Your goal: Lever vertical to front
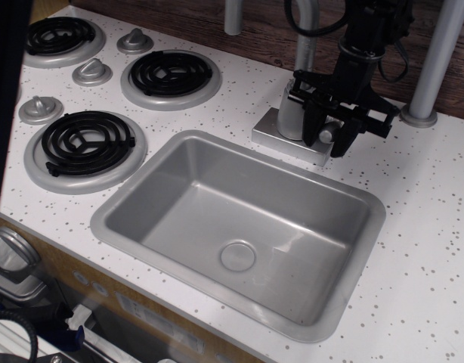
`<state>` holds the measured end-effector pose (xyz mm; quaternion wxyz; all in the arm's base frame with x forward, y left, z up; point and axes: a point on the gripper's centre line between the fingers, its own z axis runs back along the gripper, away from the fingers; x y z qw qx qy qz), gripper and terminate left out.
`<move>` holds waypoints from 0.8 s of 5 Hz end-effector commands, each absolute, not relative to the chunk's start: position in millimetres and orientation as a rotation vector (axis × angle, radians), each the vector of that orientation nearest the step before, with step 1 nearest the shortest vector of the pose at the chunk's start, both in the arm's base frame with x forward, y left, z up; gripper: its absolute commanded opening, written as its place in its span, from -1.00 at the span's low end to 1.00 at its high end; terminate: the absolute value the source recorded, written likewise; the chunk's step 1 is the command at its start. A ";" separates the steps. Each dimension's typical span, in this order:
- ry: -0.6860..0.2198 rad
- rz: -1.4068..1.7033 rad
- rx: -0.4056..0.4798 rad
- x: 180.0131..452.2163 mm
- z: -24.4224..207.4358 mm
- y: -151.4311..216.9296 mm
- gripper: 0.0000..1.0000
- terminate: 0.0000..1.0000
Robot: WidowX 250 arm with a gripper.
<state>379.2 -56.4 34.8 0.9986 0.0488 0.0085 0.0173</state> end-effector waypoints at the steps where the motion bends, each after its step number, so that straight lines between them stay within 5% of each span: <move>1: -0.052 0.057 0.086 382.8 50.0 -48.5 -1.00 -1.00; 2: -0.061 0.048 0.095 381.0 57.1 -48.9 1.00 -1.00; 3: -0.059 0.078 0.150 370.2 80.5 -50.5 1.00 -1.00; 4: -0.068 0.098 0.165 361.0 86.5 -50.9 1.00 1.00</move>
